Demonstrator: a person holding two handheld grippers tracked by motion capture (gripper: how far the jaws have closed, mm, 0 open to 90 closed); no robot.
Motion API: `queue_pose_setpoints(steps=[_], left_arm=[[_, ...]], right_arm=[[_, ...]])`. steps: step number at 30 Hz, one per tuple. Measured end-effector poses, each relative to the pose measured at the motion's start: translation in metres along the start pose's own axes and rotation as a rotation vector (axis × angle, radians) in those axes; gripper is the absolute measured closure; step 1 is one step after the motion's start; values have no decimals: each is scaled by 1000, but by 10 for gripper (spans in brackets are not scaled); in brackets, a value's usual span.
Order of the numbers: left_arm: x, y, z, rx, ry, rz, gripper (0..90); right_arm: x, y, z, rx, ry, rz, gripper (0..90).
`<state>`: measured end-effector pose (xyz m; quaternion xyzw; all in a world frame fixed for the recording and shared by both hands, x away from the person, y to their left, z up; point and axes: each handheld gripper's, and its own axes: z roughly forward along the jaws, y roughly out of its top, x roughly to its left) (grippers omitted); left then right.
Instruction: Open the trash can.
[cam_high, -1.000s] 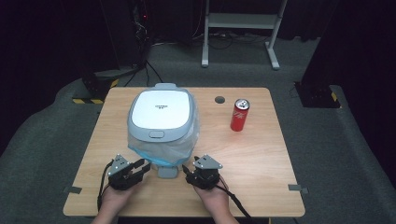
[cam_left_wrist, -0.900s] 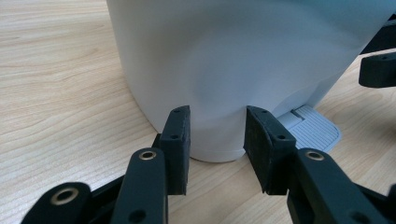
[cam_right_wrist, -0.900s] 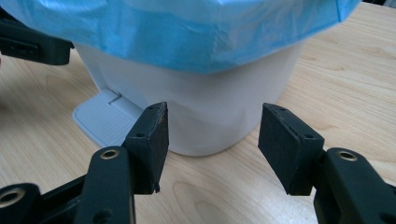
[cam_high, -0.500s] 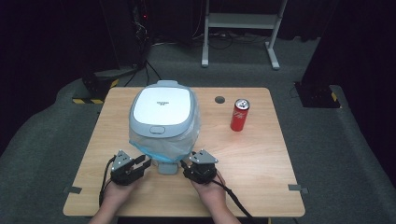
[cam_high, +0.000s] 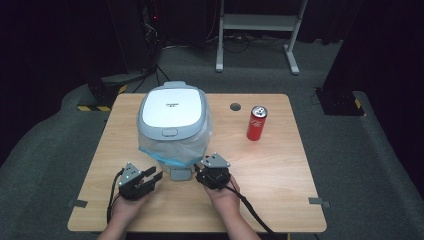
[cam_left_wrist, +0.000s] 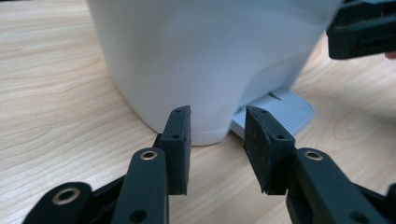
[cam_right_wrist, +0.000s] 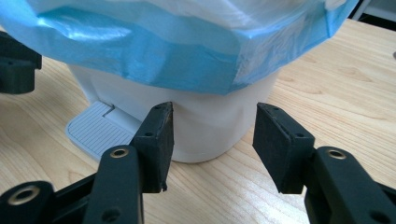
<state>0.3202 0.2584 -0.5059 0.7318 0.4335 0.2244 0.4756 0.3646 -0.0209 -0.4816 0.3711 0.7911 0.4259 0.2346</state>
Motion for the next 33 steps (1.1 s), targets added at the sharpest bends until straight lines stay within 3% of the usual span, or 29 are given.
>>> queue_pose_setpoints(steps=[3,8,11,12,14,16,23,29,33], left_arm=[[-6,-1,1,8,-25,32,664],[-12,0,1,-7,-36,45,706],[-18,1,4,-8,-56,60,736],[-21,3,8,-1,-60,88,773],[-23,4,10,0,-64,87,798],[-25,5,15,5,-75,93,804],[-39,8,34,43,-90,139,773],[-42,7,43,52,-97,137,788],[-41,7,46,48,-104,107,781]], right_arm=[[-2,-7,-6,9,-3,1,494],[-10,-23,-18,28,-22,-5,504],[-18,-35,-28,36,-42,2,509],[-23,-44,-34,43,-51,18,510],[-25,-48,-36,46,-56,27,510],[-32,-59,-42,50,-69,46,508],[-47,-70,-56,34,-101,77,511],[-55,-74,-57,40,-110,112,512],[-54,-74,-56,41,-110,111,511]])
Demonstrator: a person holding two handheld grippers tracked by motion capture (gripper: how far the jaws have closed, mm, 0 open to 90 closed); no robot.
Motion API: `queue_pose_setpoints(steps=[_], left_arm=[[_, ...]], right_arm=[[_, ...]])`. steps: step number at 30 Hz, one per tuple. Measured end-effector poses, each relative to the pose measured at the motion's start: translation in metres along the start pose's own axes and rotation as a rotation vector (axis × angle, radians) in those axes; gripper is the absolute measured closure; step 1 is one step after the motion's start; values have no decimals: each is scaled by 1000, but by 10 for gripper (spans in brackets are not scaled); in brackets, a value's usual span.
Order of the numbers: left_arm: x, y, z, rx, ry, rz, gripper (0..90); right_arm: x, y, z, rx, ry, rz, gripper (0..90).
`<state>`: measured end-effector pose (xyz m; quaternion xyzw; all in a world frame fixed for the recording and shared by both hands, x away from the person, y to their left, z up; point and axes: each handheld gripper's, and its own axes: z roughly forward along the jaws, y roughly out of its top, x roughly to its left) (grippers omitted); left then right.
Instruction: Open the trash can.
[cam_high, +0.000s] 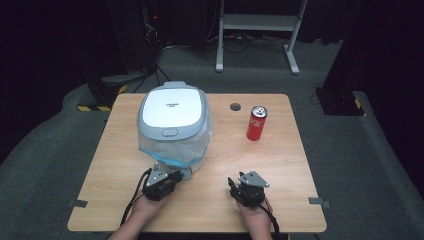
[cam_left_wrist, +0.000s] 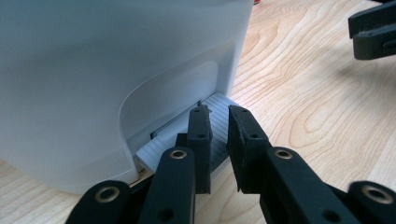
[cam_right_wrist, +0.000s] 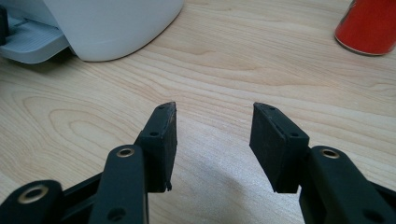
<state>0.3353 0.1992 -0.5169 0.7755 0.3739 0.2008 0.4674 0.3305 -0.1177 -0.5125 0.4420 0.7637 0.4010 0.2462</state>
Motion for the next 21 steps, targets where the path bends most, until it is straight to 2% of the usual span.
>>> queue_pose_setpoints(steps=[5,10,14,15,21], left_arm=[[0,-1,1,5,-1,-16,771],[-1,-3,1,-5,4,-12,767],[-1,-3,2,2,7,-4,766],[-3,-3,2,7,20,13,767],[-3,-3,3,13,21,15,769]], right_arm=[[2,0,-1,1,-1,9,510],[1,0,-1,0,-5,17,509],[2,-1,-3,-1,-8,18,509],[1,-1,-4,-1,-9,22,509],[1,-2,-5,-1,-12,31,509]])
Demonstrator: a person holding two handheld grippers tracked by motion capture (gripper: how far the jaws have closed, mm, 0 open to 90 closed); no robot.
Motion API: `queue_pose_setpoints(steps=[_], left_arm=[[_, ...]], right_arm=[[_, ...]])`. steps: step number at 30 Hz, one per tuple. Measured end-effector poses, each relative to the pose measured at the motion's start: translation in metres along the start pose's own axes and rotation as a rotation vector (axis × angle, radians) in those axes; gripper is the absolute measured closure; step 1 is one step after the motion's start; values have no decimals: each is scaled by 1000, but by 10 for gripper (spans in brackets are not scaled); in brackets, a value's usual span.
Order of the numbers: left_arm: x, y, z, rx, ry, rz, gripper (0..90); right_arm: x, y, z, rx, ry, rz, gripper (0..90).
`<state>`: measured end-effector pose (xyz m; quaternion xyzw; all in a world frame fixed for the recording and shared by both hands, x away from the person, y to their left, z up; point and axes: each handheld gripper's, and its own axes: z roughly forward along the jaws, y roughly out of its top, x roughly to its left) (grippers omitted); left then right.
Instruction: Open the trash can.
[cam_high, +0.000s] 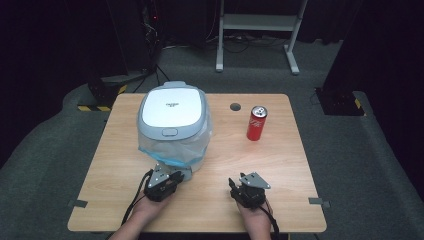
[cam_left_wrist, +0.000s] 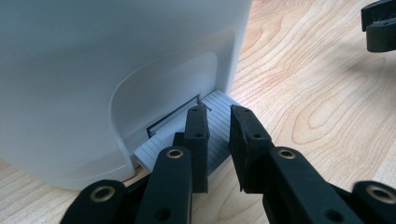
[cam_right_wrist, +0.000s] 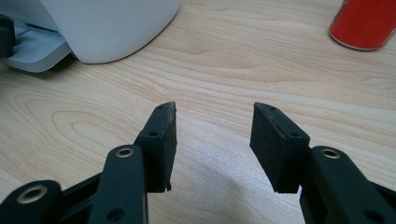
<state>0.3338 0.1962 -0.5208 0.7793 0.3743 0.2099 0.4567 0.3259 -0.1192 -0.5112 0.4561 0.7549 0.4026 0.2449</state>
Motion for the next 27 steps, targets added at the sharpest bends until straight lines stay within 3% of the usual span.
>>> queue_pose_setpoints(steps=[8,14,19,27], left_arm=[[-2,0,2,13,20,13,784],[-5,2,5,60,43,46,786],[-4,3,9,101,35,37,786],[-3,4,10,109,34,27,786]], right_arm=[[1,0,-4,-7,3,2,508],[1,0,-3,-7,3,2,508],[1,1,-4,-11,2,0,507],[-7,1,-7,-16,-17,24,482]])
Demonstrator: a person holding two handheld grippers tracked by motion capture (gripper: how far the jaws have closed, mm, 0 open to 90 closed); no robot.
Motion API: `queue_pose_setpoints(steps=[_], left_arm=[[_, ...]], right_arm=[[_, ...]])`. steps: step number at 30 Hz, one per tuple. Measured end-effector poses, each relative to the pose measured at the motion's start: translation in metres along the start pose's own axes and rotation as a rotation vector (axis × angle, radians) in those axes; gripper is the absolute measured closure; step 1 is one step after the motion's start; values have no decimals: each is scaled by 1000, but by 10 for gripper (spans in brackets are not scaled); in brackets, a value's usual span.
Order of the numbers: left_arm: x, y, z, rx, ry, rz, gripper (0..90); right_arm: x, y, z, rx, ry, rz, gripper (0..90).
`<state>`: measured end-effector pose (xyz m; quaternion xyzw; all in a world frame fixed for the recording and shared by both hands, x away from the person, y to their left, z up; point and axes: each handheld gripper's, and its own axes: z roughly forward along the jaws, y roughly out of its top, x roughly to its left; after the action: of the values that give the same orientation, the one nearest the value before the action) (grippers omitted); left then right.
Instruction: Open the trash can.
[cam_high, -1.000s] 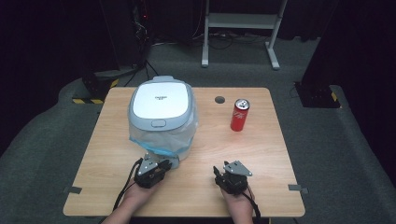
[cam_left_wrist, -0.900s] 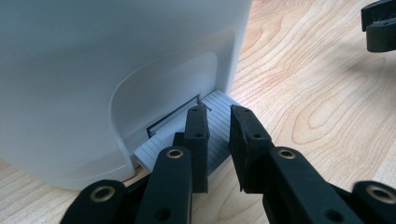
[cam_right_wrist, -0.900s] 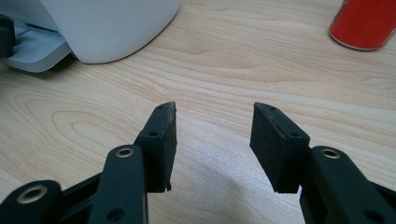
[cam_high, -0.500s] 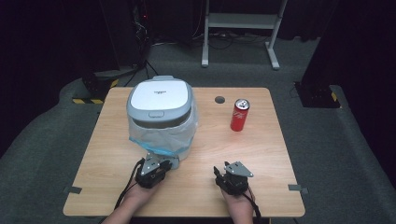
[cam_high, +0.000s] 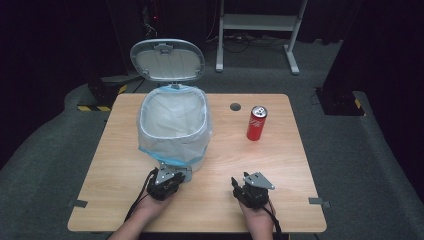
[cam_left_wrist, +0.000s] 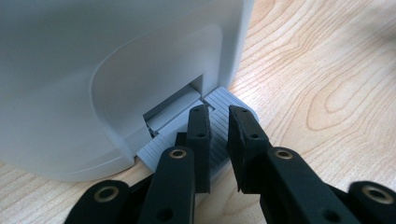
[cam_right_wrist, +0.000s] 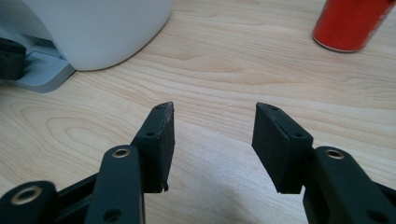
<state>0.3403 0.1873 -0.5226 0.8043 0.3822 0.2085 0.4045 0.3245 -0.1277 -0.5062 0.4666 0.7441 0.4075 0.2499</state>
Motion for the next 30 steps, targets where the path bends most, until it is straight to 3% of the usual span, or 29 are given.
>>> queue_pose_setpoints(steps=[4,7,19,30], left_arm=[[-1,0,0,-3,4,2,786],[0,0,0,0,3,3,786],[-1,0,0,-1,3,0,786],[-1,0,0,-2,7,1,785]], right_arm=[[-4,-1,-1,4,-16,5,461],[-11,1,-4,-8,-44,22,387],[-28,8,-7,-52,-74,69,232],[-49,23,0,-61,-106,90,225]])
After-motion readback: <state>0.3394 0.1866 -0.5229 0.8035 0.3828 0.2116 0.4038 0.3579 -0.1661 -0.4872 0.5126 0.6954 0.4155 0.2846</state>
